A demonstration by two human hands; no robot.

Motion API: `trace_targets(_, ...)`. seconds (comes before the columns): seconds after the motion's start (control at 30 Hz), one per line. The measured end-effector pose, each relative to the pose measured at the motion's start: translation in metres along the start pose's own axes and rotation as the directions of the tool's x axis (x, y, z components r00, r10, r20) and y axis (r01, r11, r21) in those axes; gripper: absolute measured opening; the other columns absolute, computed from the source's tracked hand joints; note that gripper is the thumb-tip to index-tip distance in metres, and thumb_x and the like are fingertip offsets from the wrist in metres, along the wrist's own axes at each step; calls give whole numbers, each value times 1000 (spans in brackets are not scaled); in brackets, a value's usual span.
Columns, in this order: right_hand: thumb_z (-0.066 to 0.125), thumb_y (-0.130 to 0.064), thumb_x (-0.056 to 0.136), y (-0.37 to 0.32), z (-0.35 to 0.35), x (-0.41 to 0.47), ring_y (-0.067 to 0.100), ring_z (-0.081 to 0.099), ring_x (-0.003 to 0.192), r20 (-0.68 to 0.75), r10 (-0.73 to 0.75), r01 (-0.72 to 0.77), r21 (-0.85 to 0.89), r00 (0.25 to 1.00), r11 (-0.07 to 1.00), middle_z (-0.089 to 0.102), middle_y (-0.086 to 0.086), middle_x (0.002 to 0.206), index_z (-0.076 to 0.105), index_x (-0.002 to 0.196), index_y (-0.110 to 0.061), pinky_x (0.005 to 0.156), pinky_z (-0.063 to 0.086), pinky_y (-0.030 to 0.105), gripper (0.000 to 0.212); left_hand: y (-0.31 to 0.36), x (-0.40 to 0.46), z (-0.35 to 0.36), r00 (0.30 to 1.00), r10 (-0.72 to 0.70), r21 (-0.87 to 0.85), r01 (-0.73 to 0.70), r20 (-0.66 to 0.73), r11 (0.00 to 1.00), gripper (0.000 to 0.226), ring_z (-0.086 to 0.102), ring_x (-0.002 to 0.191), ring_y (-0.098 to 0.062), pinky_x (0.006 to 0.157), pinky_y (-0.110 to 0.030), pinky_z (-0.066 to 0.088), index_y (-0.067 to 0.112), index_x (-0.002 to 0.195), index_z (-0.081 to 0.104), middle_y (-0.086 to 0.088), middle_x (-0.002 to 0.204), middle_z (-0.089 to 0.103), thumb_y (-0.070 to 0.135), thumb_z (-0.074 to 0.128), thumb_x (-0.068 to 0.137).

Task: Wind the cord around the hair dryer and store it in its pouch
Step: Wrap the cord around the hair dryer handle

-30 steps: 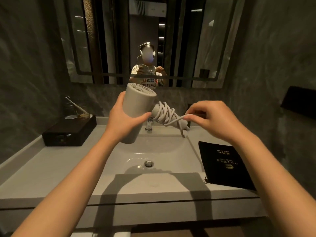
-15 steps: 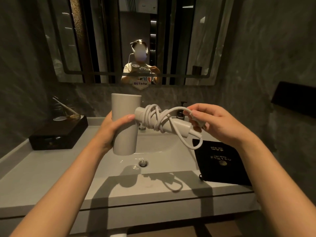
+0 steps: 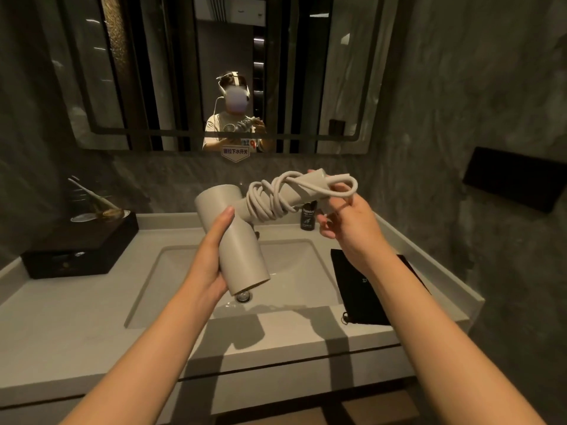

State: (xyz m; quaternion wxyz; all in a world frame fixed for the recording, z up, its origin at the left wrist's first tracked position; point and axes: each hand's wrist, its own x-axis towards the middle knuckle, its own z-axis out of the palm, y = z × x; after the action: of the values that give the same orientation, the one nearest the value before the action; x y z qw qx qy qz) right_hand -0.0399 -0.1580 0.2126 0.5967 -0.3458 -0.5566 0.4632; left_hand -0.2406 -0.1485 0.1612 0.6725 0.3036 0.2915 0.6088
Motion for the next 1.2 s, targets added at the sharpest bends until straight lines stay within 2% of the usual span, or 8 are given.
trace_targets(0.27,72,-20,83,3,1,5,13,69,88,-115,-128,114,-117,985,987,67,7,99,58,114,0,77,57,32,39,-30,-8,9,999,31,54,-30,-13,998,77,67,96,-21,81,-37,55,13,129,58,-11,106,70,51,81,66)
trace_targets(0.43,70,-24,82,-4,-15,8,15,63,93,-41,-188,181,-133,981,974,64,5,100,58,113,-5,76,53,29,38,-7,-10,-1,991,90,199,-109,100,974,91,59,115,-22,109,-48,38,14,120,60,-9,122,65,75,68,54)
trace_targets(0.57,64,-19,82,-12,-19,6,10,62,85,185,-160,187,-143,970,972,64,0,90,61,97,-18,69,51,24,15,44,0,1,912,343,689,-397,224,606,104,46,130,-10,115,-43,27,34,137,44,6,143,49,92,51,51)
trace_targets(0.63,60,-14,84,-12,-14,3,7,60,79,312,-120,167,-130,942,977,63,-1,85,59,96,-15,65,50,20,12,60,-1,21,886,82,769,-440,457,464,92,55,123,-10,112,-42,34,37,134,45,8,131,61,88,51,58)
trace_targets(0.73,68,-17,84,-10,-9,-2,11,59,81,406,-76,110,-61,911,992,64,-1,86,58,99,-13,67,51,21,19,51,-11,43,796,-328,760,-237,509,605,91,67,108,-22,91,-35,54,28,124,58,-4,116,71,83,62,52)
trace_targets(0.87,76,-45,71,-6,-10,-3,25,54,90,422,-76,125,-91,903,988,62,6,91,62,99,-19,78,48,30,41,13,-19,41,689,-529,646,116,495,755,79,71,92,-32,80,-37,57,14,109,70,-18,103,73,73,69,57)
trace_targets(1.03,69,-32,78,-11,-17,-1,14,61,95,384,-50,151,-237,922,960,66,-3,99,60,112,-23,82,49,28,37,-4,-18,46,635,-542,496,273,551,824,59,61,74,-28,89,-47,48,6,109,57,-19,86,62,57,61,82)
trace_targets(1.2,59,-26,81,-10,-26,3,14,59,117,377,24,115,-344,926,932,62,4,127,45,136,-21,94,48,24,57,-11,-19,51,758,-429,506,152,492,849,50,60,70,-29,74,-41,52,7,105,59,-21,85,60,53,59,85)
